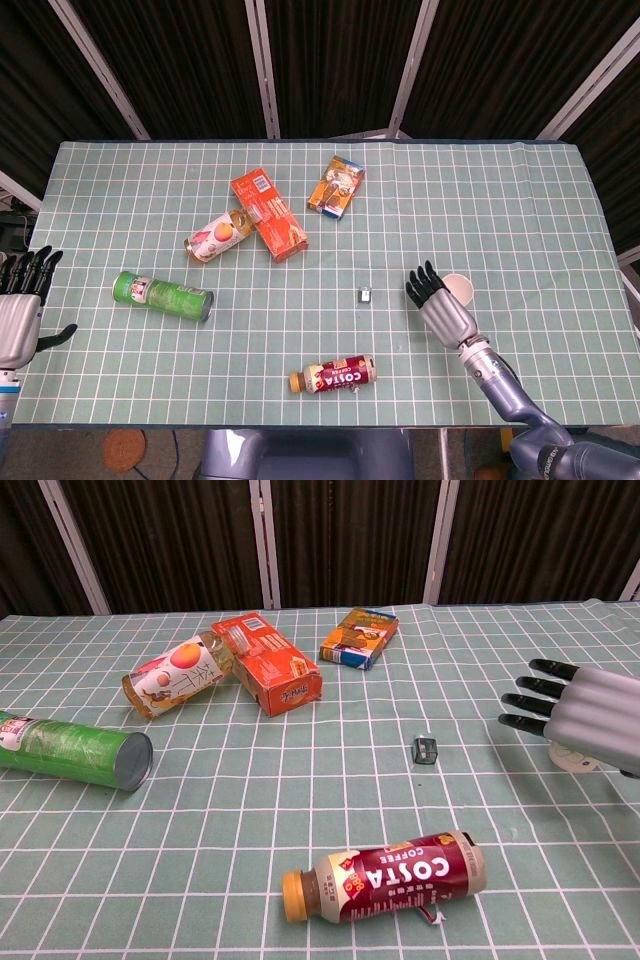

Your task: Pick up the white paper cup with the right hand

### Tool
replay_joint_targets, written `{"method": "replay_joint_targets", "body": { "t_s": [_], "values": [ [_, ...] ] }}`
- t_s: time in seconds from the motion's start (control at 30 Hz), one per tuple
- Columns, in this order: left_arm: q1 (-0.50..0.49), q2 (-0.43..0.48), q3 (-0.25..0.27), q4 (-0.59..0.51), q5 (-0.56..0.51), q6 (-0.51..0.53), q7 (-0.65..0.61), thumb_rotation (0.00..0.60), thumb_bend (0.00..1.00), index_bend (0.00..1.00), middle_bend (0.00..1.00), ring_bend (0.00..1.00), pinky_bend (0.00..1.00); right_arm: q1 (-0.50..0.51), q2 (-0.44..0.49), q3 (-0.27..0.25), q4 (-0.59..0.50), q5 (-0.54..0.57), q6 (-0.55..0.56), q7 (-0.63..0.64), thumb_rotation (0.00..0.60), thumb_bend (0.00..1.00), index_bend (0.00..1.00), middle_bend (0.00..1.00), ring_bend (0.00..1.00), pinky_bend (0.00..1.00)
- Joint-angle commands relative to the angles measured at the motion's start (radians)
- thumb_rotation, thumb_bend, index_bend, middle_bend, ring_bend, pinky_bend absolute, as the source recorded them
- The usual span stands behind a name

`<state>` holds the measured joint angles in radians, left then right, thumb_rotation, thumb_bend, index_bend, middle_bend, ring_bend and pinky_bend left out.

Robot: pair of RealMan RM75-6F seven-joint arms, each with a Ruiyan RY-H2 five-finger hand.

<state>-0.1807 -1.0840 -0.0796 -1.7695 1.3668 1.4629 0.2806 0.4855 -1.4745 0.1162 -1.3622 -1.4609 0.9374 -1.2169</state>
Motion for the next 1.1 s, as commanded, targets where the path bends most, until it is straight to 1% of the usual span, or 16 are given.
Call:
{"method": "replay_joint_targets", "body": {
  "t_s": [0.03,0.2,0.23,0.3,0.37,0.4,0.5,0.6,0.73,0.83,0.93,1.03,1.1],
  "values": [
    [0.0,0.0,0.001,-0.002,0.003,-0.002,0.001,0.6,0.0,0.0,0.0,0.0,0.0,0.004,-0.013,-0.005,0.017,0.019,0.009,-0.023,0.6,0.0,0.0,0.0,0.0,0.0],
    [-0.001,-0.002,0.003,-0.004,0.006,-0.01,0.005,0.6,0.0,0.0,0.0,0.0,0.0,0.016,-0.027,-0.027,0.065,0.004,0.038,-0.043,0.6,0.0,0.0,0.01,0.0,0.0],
    [-0.001,-0.001,0.002,-0.004,0.006,-0.011,0.005,0.6,0.0,0.0,0.0,0.0,0.0,0.018,-0.03,-0.032,0.076,-0.001,0.042,-0.046,0.6,0.0,0.0,0.02,0.0,0.0],
    [-0.001,0.0,0.002,-0.005,0.004,-0.014,0.005,0.6,0.0,0.0,0.0,0.0,0.0,0.021,-0.035,-0.038,0.091,-0.006,0.047,-0.043,0.6,0.02,0.03,0.08,0.0,0.01],
    [-0.001,0.001,0.002,-0.006,0.002,-0.017,0.004,0.6,0.0,0.0,0.0,0.0,0.0,0.025,-0.041,-0.046,0.107,-0.013,0.053,-0.029,0.6,0.09,0.11,0.17,0.01,0.08],
    [-0.001,0.002,0.001,-0.006,0.001,-0.018,0.004,0.6,0.0,0.0,0.0,0.0,0.0,0.026,-0.042,-0.049,0.112,-0.017,0.055,-0.022,0.6,0.14,0.15,0.21,0.02,0.14],
    [-0.001,0.003,0.0,-0.007,-0.001,-0.022,0.004,0.6,0.0,0.0,0.0,0.0,0.0,0.032,-0.05,-0.063,0.143,-0.038,0.068,0.016,0.6,0.22,0.23,0.29,0.1,0.24],
    [-0.002,0.003,0.0,-0.007,-0.002,-0.026,0.005,0.6,0.0,0.0,0.0,0.0,0.0,0.035,-0.053,-0.072,0.164,-0.049,0.076,0.045,0.6,0.24,0.28,0.34,0.15,0.28],
    [-0.002,0.003,-0.001,-0.008,-0.003,-0.028,0.005,0.6,0.0,0.0,0.0,0.0,0.0,0.042,-0.052,-0.082,0.178,-0.07,0.091,0.089,0.6,0.25,0.32,0.38,0.18,0.32],
    [-0.002,0.003,-0.002,-0.008,-0.004,-0.029,0.004,0.6,0.0,0.0,0.0,0.0,0.0,0.05,-0.047,-0.084,0.181,-0.097,0.117,0.155,0.6,0.25,0.32,0.38,0.2,0.34],
    [-0.001,0.005,-0.003,-0.009,-0.004,-0.03,0.001,0.6,0.0,0.0,0.0,0.0,0.0,0.057,-0.038,-0.075,0.164,-0.113,0.147,0.243,0.6,0.25,0.33,0.39,0.21,0.35],
    [-0.001,0.007,-0.003,-0.011,-0.004,-0.032,-0.002,0.6,0.0,0.0,0.0,0.0,0.0,0.064,-0.026,-0.059,0.126,-0.11,0.161,0.361,0.6,0.25,0.33,0.39,0.21,0.36],
    [-0.001,0.008,-0.003,-0.012,-0.004,-0.034,-0.005,0.6,0.0,0.0,0.0,0.0,0.0,0.068,-0.019,-0.044,0.09,-0.094,0.159,0.469,0.6,0.25,0.33,0.39,0.21,0.36]
  ]
}}
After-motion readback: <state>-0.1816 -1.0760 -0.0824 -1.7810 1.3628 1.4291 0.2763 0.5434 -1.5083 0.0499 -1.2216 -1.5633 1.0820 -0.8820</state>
